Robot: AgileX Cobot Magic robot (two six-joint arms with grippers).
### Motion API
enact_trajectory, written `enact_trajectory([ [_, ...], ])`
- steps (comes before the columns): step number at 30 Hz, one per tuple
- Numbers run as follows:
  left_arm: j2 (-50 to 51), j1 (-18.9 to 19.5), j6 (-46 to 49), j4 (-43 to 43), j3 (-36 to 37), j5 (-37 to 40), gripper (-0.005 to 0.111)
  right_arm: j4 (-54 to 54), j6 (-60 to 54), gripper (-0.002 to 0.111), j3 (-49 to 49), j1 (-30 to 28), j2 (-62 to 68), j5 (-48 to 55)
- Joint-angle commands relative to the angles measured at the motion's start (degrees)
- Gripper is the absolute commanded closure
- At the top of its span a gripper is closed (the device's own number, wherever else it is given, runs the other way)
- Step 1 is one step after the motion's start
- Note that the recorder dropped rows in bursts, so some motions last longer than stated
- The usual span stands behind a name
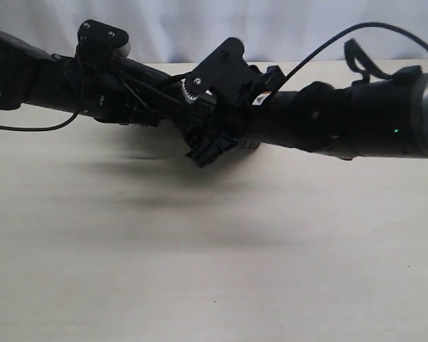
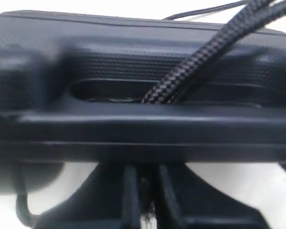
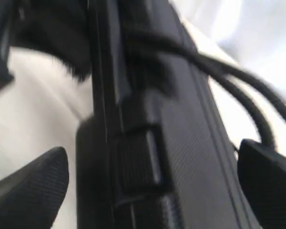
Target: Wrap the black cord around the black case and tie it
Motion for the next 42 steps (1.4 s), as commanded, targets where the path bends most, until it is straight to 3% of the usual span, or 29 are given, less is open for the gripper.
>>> enact_trajectory([
  [1, -0.71, -0.14, 0.17, -0.54, -0.41, -0.43, 0.107, 0.93, 3.65, 0.019, -0.01, -0.09, -7.13, 1.78],
  [8, -0.71, -0.14, 0.17, -0.26, -0.41, -0.42, 0.107, 0.93, 13.50, 0.021, -1.66, -4.36, -14.44, 0.51],
  [14, -0.71, -0.14, 0.17, -0.03, -0.41, -0.42, 0.107, 0.93, 23.67, 0.029, -18.56, -17.45, -7.50, 34.41],
  [19, -0.71, -0.14, 0.17, -0.06, -0.41, -0.30, 0.107, 0.34, 24.99, 0.029, -33.30, -21.93, 3.84, 54.84],
  [27, -0.71, -0.14, 0.17, 1.19, -0.41, -0.32, 0.107, -3.62, 26.13, 0.032, -41.90, -24.16, 14.49, 57.91],
  [33, -0.71, -0.14, 0.17, 1.19, -0.41, -0.32, 0.107, -3.07, 18.97, 0.040, -42.11, -24.23, 15.32, 61.12],
  [42, -0.71, -0.14, 0.17, 1.19, -0.41, -0.32, 0.107, 5.16, 7.73, 0.041, -42.11, -24.09, 13.42, 68.30],
])
